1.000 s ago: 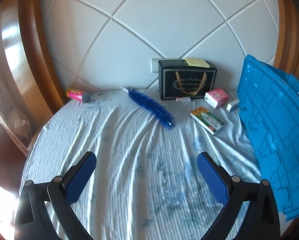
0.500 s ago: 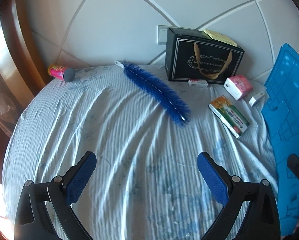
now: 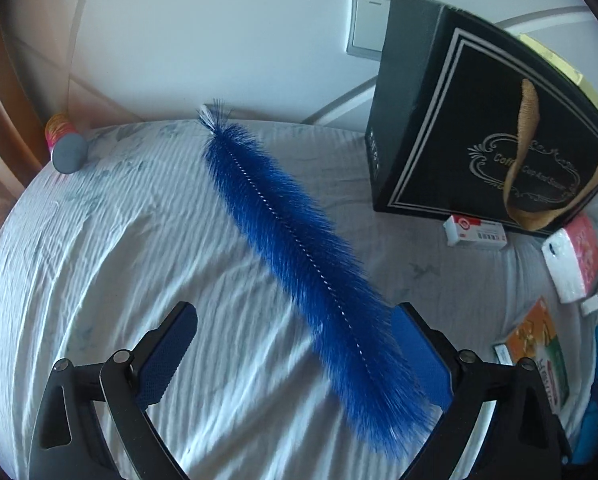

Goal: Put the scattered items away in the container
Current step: 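Grasp the blue bottle brush with the left gripper while the right grasps the green medicine box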

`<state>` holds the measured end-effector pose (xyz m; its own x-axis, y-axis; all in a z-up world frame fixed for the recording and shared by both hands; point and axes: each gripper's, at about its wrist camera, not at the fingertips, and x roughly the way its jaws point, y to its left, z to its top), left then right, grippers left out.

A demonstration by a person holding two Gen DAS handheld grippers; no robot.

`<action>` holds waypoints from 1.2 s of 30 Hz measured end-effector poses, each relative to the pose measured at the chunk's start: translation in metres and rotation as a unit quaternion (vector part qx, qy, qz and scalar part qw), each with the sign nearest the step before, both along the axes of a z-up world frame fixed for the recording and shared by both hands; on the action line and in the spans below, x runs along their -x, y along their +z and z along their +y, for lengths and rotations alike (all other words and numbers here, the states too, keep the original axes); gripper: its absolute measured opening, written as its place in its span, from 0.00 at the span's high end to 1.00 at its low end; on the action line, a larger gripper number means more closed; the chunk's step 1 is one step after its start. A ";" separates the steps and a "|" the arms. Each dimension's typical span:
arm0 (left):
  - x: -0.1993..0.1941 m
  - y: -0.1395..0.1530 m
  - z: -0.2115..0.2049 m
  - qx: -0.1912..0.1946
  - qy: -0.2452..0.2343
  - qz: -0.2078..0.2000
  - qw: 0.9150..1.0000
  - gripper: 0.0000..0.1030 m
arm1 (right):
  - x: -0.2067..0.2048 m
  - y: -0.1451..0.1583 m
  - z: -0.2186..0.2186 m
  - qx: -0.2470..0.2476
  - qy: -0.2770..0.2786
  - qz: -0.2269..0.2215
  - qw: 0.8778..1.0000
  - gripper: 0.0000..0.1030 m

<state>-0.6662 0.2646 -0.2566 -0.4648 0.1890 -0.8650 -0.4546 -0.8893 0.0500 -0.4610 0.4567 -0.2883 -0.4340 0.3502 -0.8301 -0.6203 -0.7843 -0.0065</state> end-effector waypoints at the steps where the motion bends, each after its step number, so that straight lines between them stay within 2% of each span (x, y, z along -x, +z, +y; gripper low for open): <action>1: 0.007 -0.008 0.004 0.001 0.001 -0.003 1.000 0.06 | 0.004 -0.006 0.005 0.001 0.004 -0.004 1.000 0.00; 6: 0.026 -0.038 0.025 0.015 -0.006 -0.007 1.000 0.06 | 0.021 -0.034 0.015 0.011 0.040 -0.026 0.999 0.00; 7: 0.027 -0.043 0.028 0.018 -0.007 -0.007 1.000 0.09 | 0.025 -0.041 0.015 0.006 0.041 -0.040 0.998 0.00; 8: 0.028 -0.047 0.029 0.019 -0.008 -0.010 1.000 0.11 | 0.026 -0.043 0.016 0.000 0.045 -0.033 0.998 0.00; 11: 0.028 -0.047 0.028 -0.004 -0.010 -0.010 1.000 0.21 | 0.027 -0.047 0.025 0.027 0.037 -0.018 0.999 0.00; 13: 0.022 -0.044 0.028 -0.006 -0.025 -0.004 1.000 0.50 | 0.027 -0.049 0.028 0.039 0.022 -0.016 0.999 0.00; 15: 0.014 -0.041 0.027 -0.003 -0.037 -0.005 0.999 0.67 | 0.027 -0.049 0.025 0.041 0.010 -0.017 0.999 0.00; 17: 0.007 -0.041 0.023 0.003 -0.036 -0.005 0.999 0.75 | 0.027 -0.048 0.021 0.041 0.006 -0.017 0.999 0.02; 20: -0.003 -0.036 0.008 0.013 -0.030 0.009 0.999 0.79 | 0.027 -0.047 0.013 0.045 0.005 -0.018 0.999 0.05; 25: -0.020 -0.028 -0.014 0.014 -0.030 0.005 0.999 0.85 | 0.027 -0.043 0.001 0.069 0.011 -0.011 0.997 0.07; 31: -0.038 -0.022 -0.045 0.013 -0.033 0.000 0.999 0.86 | 0.029 -0.037 -0.017 0.078 0.025 -0.003 0.997 0.08; 36: -0.045 -0.013 -0.065 0.016 -0.033 0.017 0.999 0.88 | 0.027 -0.020 -0.030 0.072 0.033 0.013 0.997 0.08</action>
<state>-0.6215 0.1993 -0.2695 -0.4809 0.1938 -0.8551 -0.5104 -0.8549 0.0932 -0.4878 0.4263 -0.3084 -0.4746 0.1987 -0.8575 -0.5659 -0.8150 0.1244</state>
